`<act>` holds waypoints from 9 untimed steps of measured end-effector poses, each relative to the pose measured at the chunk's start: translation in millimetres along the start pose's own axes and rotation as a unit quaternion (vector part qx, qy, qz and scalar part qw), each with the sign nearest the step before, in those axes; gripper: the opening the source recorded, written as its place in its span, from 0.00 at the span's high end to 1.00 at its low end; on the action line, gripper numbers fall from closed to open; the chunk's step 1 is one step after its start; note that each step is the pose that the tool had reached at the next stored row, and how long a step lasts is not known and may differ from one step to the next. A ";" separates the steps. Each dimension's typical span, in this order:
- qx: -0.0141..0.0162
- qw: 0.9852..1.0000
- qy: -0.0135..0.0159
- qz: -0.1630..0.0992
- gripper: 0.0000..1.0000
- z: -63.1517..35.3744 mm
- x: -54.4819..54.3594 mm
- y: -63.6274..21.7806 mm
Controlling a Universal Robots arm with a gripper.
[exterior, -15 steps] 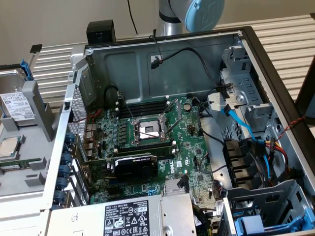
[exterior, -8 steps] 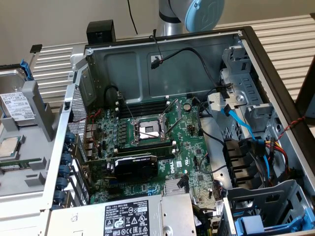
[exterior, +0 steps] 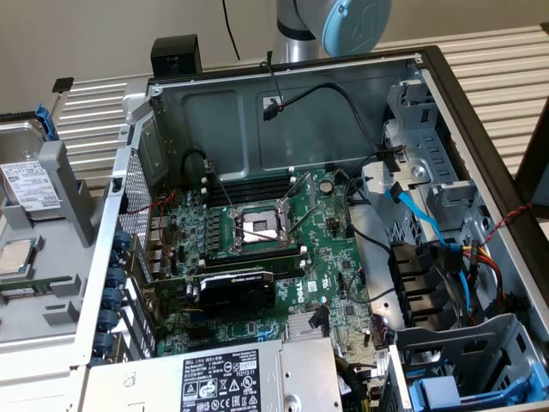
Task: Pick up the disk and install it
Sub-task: 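Pick up the disk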
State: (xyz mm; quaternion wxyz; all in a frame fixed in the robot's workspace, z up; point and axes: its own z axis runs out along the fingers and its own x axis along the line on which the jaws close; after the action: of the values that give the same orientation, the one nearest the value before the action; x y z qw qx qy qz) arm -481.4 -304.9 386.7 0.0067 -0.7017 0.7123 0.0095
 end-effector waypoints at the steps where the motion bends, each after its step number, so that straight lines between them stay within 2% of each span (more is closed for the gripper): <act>1: 0.000 1.000 0.000 0.000 0.89 0.0 -0.4 -0.1; 9: 0.001 1.000 0.000 0.000 0.89 0.3 -10.1 0.7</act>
State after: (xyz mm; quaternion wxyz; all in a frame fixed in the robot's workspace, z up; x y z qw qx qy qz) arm -481.9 -294.8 386.7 0.0071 -0.7018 0.7123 0.0089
